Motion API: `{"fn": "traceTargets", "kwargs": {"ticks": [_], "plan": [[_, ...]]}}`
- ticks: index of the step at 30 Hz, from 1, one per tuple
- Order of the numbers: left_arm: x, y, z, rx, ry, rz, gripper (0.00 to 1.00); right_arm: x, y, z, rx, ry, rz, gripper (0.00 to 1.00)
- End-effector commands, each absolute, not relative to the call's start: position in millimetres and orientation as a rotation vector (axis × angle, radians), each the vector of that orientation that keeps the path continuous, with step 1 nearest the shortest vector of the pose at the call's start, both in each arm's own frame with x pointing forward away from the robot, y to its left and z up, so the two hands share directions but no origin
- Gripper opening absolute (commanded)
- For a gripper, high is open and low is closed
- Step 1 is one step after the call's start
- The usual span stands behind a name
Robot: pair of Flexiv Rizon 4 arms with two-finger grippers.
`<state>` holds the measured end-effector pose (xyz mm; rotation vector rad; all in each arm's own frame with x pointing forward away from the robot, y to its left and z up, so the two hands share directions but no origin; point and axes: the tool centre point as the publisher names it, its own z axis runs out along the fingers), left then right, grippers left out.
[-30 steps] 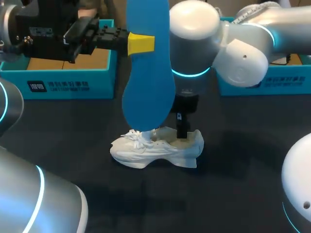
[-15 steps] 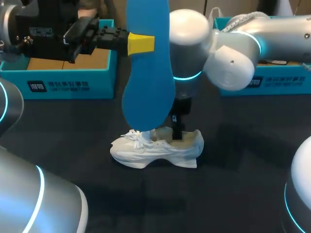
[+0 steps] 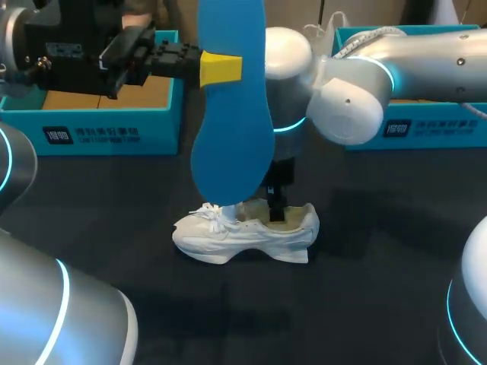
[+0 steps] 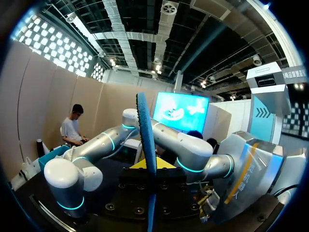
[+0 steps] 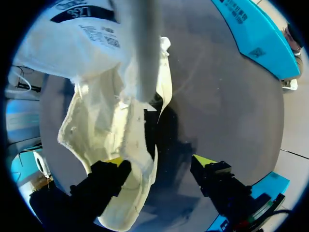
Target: Take the shoe out of the shoebox, open the shoe tongue, remove and reinsert the insole, then place the shoe into the shoebox
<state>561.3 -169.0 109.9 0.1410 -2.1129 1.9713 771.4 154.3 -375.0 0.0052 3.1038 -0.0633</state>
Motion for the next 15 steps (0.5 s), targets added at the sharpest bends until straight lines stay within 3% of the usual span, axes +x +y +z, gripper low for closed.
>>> {"fn": "traceTargets", "kwargs": {"ticks": [1, 15], "plan": [[562.9, -170.4, 110.1, 0.139, -2.115, 1.967, 0.0, 773.0, 160.2, -379.8, 0.008, 3.101, -0.078, 0.0], [562.9, -170.4, 110.1, 0.139, -2.115, 1.967, 0.0, 767.2, 155.8, -372.9, 0.023, 3.097, -0.046, 0.0]]}}
